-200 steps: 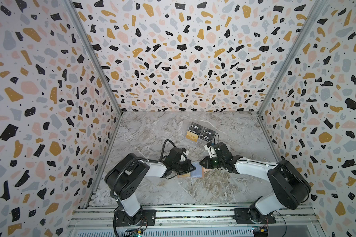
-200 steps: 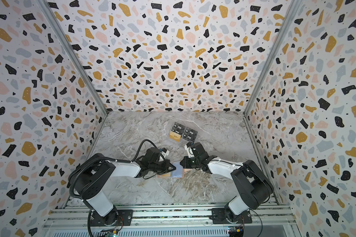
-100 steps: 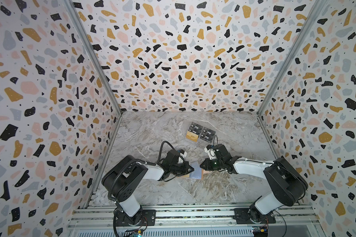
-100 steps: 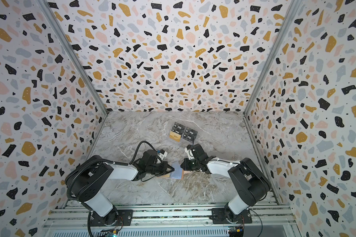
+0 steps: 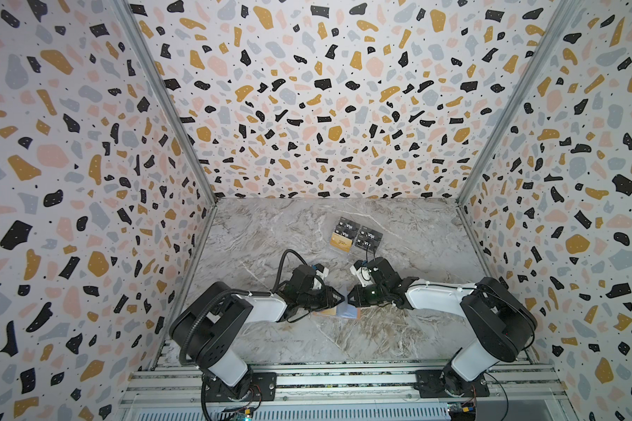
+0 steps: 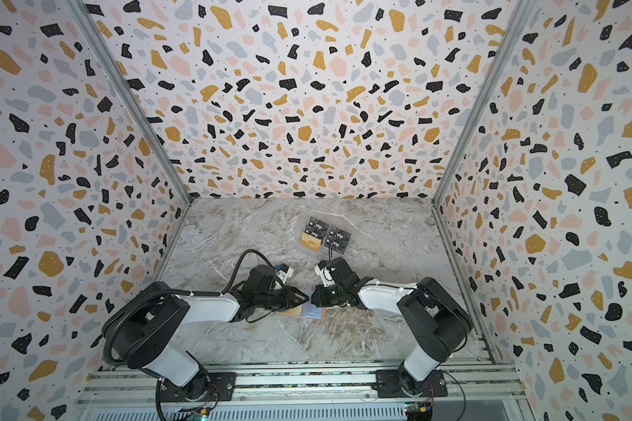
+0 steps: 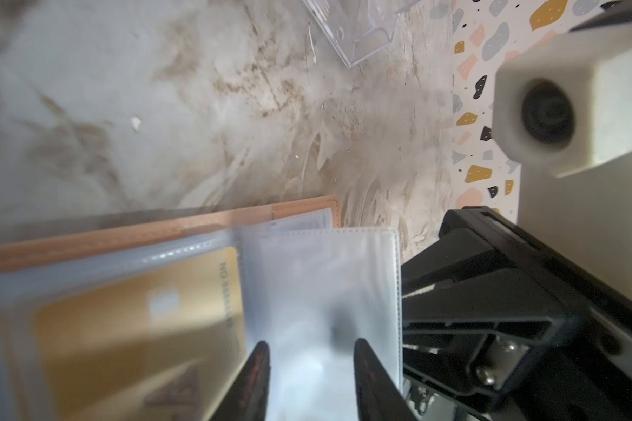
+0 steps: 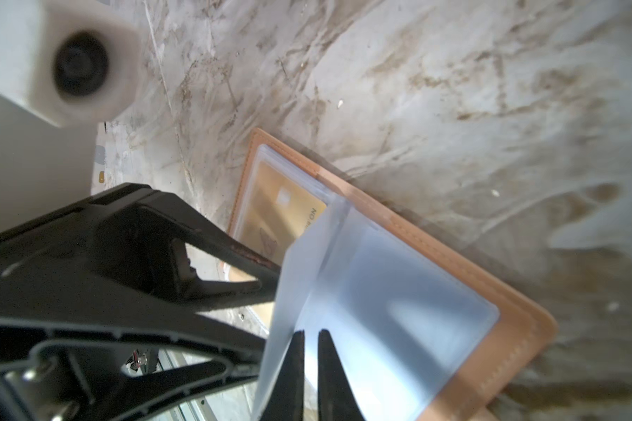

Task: Insert credit cards into a card holder
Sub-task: Flip over the card slot on the card holder.

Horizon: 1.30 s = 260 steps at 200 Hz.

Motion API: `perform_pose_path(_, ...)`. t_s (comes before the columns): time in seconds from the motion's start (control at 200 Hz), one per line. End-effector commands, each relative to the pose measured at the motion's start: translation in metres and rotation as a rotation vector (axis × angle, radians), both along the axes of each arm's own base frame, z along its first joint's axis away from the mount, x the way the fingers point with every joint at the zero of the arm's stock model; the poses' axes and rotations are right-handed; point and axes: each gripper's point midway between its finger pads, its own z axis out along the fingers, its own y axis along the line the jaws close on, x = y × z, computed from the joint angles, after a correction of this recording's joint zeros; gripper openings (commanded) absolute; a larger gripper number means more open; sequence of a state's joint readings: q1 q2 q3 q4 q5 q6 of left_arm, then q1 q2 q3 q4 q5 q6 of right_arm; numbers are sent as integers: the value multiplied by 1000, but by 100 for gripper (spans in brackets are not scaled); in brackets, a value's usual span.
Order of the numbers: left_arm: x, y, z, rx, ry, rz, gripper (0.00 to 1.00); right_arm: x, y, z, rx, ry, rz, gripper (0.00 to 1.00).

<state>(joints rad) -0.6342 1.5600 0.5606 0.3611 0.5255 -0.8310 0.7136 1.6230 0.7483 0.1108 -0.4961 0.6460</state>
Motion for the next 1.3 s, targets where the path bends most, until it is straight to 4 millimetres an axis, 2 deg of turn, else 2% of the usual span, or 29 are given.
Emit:
perform_pose_path(0.0,7,22,3,138,-52,18,49,2,14,9,36,-3,34,11)
perform_pose_path(0.175,23,67,16,264,-114,157,54,-1,27,3,56,21,65,11)
perform_pose_path(0.265,31,93,10,358,-122,227,56,-2,35,2,78,32,75,11)
perform_pose_path(0.35,35,104,-1,382,-96,250,56,-3,42,3,87,36,83,11)
perform_pose_path(0.511,38,97,-8,314,-84,244,57,-5,43,3,82,33,82,11)
perform_pose_path(0.586,37,90,-13,288,-70,218,56,-6,39,-3,61,37,75,12)
perform_pose_path(0.696,32,85,-20,260,-52,200,53,-6,35,-8,49,42,60,13)
perform_pose_path(0.896,23,83,-28,235,-27,196,46,-3,31,-3,45,26,44,22)
perform_pose_path(1.101,10,73,-34,226,-5,176,37,-6,34,-12,38,50,65,22)
perform_pose_path(1.296,0,65,-33,196,4,174,31,-5,40,-7,61,51,85,22)
